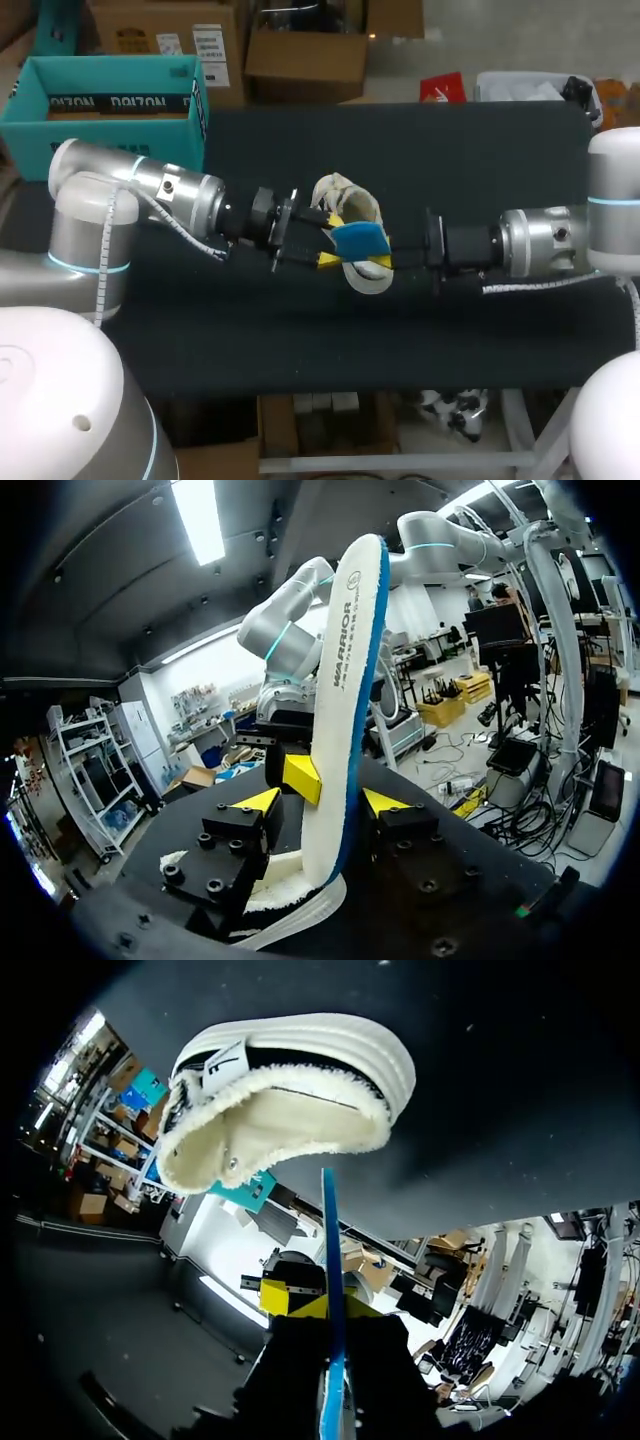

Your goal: Open the shoe tongue, take the insole out of the shoe, put the insole back into the shoe, and pack the shoe into the shoebox

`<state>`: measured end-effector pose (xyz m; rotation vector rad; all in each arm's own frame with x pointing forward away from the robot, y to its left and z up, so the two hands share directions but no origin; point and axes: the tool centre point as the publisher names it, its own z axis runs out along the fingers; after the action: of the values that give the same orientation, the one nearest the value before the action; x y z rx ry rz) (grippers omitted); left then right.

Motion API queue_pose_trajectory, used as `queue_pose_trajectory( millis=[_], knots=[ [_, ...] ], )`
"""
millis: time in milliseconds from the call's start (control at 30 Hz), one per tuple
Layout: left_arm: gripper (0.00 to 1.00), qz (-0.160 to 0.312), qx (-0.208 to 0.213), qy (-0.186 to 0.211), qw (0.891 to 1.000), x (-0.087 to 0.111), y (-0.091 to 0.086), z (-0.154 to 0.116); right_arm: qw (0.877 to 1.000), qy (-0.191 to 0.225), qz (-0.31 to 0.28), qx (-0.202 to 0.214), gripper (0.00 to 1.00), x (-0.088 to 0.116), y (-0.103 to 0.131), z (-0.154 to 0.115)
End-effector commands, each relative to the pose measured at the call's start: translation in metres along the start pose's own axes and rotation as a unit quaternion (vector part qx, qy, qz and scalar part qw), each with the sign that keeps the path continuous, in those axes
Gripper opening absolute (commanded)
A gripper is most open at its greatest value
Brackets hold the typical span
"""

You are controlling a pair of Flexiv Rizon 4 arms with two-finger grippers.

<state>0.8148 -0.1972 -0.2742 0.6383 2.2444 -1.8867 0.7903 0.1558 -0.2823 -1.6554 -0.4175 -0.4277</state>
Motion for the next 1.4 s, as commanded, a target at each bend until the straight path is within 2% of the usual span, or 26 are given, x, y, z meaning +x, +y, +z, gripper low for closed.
queue_pose_trajectory(
  millis=[33,100,333,467,500,533,567,800,900,1000,1233,1400],
  knots=[
    [0.48,-0.002,-0.001,-0.062,0.998,0.001,0.0,0.007,1.0,0.005,-0.002,-0.002,0.0,-0.003,-0.001,-0.001],
    [0.41,-0.002,-0.003,-0.063,0.998,0.0,0.0,0.008,1.0,0.005,-0.003,-0.003,0.0,-0.003,-0.001,0.0],
    [0.0,-0.008,-0.01,-0.057,0.998,-0.001,0.004,0.012,1.0,0.006,-0.007,-0.006,0.0,-0.003,-0.002,-0.001],
    [0.0,-0.007,-0.016,-0.047,0.999,-0.001,0.007,0.014,1.0,0.004,-0.009,-0.005,0.0,-0.002,-0.002,-0.001],
    [0.0,-0.006,-0.019,-0.045,0.999,-0.001,0.008,0.014,1.0,0.004,-0.01,-0.005,0.35,-0.002,-0.002,-0.001],
    [0.0,-0.003,-0.021,-0.043,0.999,-0.001,0.008,0.014,1.0,0.003,-0.01,-0.007,0.79,-0.001,-0.002,-0.001],
    [0.0,0.0,-0.025,-0.044,0.999,-0.001,0.009,0.014,1.0,0.003,-0.011,-0.009,1.0,0.0,-0.002,-0.002],
    [0.0,0.035,-0.049,-0.052,0.997,-0.01,0.01,0.01,0.999,0.007,-0.019,-0.028,1.0,-0.001,-0.005,-0.016],
    [0.0,0.061,-0.058,-0.044,0.996,-0.015,0.013,0.008,0.999,0.011,-0.018,-0.039,1.0,-0.001,-0.004,-0.019],
    [0.0,0.086,-0.07,-0.02,0.994,-0.021,0.02,0.01,0.999,0.015,-0.017,-0.047,1.0,-0.001,-0.001,-0.021],
    [0.0,0.114,-0.046,0.022,0.992,-0.027,0.03,0.01,0.998,0.025,-0.014,-0.064,1.0,0.003,0.011,-0.021],
    [0.0,0.119,-0.046,0.035,0.991,-0.034,0.039,0.016,0.997,0.033,-0.015,-0.073,1.0,0.011,0.017,-0.018]
  ],
)
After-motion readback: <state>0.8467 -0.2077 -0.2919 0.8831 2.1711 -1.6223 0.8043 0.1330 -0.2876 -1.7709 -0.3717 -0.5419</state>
